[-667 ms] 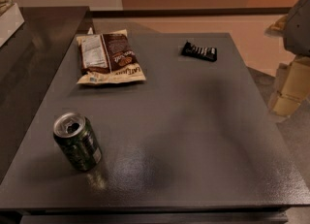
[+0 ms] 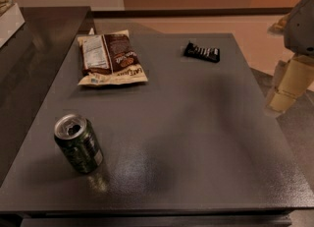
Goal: Pick rxbar chocolate
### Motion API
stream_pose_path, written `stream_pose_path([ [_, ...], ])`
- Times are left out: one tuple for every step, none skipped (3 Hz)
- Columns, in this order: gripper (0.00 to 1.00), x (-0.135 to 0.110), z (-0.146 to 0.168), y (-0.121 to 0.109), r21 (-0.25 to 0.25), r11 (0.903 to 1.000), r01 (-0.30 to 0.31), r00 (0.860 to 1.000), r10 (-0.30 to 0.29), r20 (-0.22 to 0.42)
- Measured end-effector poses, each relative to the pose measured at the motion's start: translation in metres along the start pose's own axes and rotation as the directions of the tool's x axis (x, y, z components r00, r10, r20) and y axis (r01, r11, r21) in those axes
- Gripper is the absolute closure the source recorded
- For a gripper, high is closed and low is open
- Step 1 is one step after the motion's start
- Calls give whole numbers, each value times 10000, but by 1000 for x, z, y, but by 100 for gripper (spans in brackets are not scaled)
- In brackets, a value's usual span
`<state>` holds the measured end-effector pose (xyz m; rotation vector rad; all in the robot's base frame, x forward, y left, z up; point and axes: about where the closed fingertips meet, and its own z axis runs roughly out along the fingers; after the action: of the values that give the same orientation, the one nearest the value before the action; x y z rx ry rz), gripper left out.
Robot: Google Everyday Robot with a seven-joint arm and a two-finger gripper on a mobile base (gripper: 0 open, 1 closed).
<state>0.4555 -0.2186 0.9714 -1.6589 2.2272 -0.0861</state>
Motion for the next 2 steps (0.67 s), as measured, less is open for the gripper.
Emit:
stream_pose_path([
  [0, 0, 20, -28, 172, 9985, -521, 9974, 512, 500],
  [0, -1, 45, -62, 317, 9948, -967, 9888, 924, 1174],
])
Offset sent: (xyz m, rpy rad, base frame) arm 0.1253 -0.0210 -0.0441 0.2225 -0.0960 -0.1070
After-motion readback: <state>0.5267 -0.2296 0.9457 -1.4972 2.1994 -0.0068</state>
